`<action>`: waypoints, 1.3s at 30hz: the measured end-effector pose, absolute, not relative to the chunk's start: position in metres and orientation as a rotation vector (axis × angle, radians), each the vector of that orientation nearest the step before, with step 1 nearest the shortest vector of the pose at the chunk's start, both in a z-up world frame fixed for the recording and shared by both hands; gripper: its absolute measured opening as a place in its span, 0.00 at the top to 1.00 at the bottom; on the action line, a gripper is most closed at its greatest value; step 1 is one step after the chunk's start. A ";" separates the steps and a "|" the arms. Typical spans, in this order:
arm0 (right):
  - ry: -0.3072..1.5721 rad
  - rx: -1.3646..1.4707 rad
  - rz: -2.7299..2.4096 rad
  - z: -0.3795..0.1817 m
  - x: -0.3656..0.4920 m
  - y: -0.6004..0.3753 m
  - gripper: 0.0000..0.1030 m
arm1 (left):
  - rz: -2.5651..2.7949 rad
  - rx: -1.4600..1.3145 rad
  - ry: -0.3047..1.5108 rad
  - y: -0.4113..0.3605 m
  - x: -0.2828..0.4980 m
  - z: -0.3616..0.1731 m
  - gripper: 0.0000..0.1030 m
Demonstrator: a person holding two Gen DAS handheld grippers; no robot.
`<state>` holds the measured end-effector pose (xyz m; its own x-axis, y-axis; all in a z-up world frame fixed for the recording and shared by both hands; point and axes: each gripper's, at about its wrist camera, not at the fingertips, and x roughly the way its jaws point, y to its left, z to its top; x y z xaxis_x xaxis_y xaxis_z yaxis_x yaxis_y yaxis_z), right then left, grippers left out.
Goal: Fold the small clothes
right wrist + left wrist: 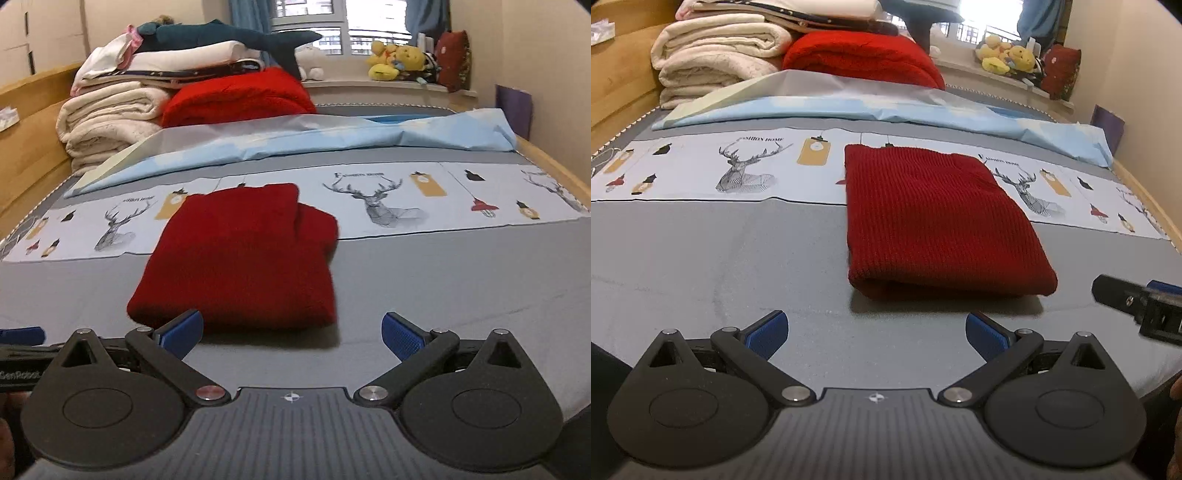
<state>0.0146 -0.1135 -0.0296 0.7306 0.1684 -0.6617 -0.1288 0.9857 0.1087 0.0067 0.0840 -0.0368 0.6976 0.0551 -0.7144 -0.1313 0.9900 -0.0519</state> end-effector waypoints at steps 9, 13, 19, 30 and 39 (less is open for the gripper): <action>0.738 0.020 0.198 -0.034 0.017 -0.099 0.01 | 0.104 -0.099 0.784 0.084 0.011 -0.037 0.01; 0.738 0.022 0.207 -0.033 0.017 -0.095 0.01 | 0.105 -0.100 0.786 0.084 0.010 -0.038 0.01; 0.740 0.019 0.222 -0.034 0.018 -0.090 0.01 | 0.099 -0.099 0.785 0.084 0.011 -0.038 0.01; 0.743 -0.006 0.242 -0.034 0.019 -0.084 0.01 | 0.087 -0.101 0.786 0.082 0.013 -0.039 0.01; 0.734 -0.029 0.251 -0.034 0.017 -0.079 0.01 | 0.085 -0.100 0.787 0.081 0.014 -0.040 0.01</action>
